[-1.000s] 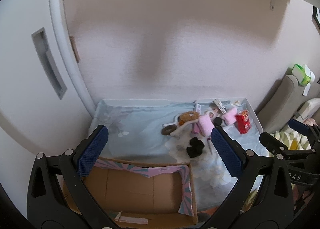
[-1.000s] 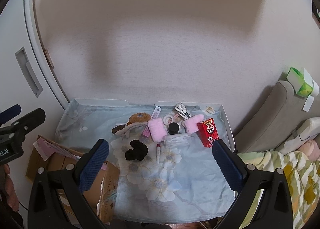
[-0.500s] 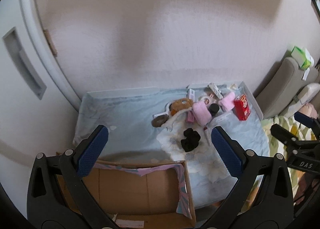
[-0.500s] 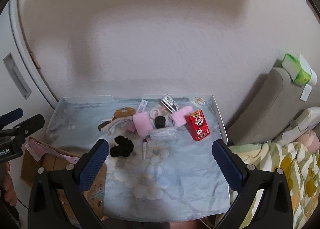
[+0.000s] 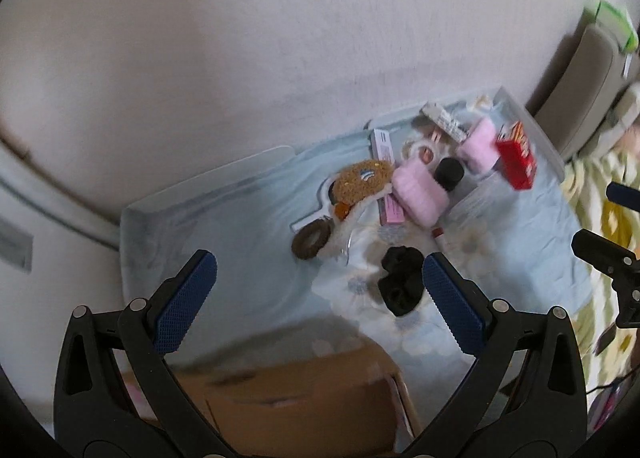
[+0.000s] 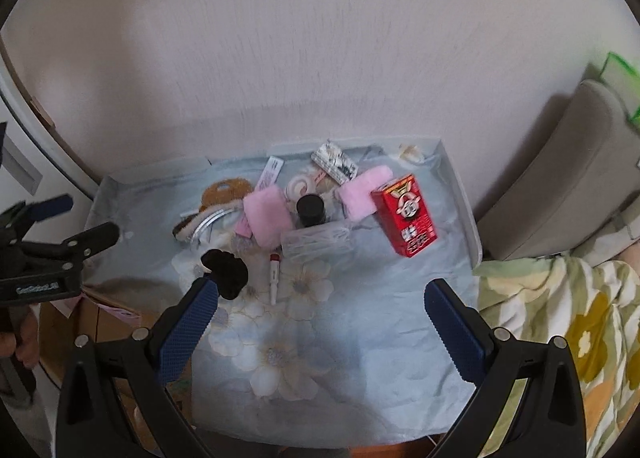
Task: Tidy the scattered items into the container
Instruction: 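Move both tools toward the scattered items on the tray, then grasp the brown plush toy with the left tool while the right tool grasps the clear plastic case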
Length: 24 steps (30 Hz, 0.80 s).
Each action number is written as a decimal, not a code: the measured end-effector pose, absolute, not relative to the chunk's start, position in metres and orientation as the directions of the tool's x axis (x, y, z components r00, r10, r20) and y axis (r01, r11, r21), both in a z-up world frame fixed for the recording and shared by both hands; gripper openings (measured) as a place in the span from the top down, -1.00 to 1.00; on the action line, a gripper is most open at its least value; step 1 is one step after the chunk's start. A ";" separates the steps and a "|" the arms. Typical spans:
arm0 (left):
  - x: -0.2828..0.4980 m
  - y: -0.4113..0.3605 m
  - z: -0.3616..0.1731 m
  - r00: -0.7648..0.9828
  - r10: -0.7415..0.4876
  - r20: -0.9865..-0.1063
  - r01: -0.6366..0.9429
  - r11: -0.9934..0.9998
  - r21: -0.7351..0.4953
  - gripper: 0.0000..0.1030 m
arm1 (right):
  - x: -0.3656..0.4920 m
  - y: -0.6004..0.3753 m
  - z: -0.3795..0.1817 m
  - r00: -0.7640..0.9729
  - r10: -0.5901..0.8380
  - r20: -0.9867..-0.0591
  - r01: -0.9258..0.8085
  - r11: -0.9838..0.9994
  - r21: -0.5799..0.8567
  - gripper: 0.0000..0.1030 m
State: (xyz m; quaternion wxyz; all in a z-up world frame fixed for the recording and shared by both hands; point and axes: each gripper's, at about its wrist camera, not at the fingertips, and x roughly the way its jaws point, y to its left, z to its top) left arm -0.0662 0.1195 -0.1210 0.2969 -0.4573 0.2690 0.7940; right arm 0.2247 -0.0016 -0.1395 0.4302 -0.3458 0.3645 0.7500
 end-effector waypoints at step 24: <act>-0.123 0.200 -0.246 -0.248 0.051 -0.967 -0.847 -0.497 0.191 -0.99 | 0.166 0.065 -0.247 -0.322 0.260 -0.910 -0.852 -0.500 0.158 -0.99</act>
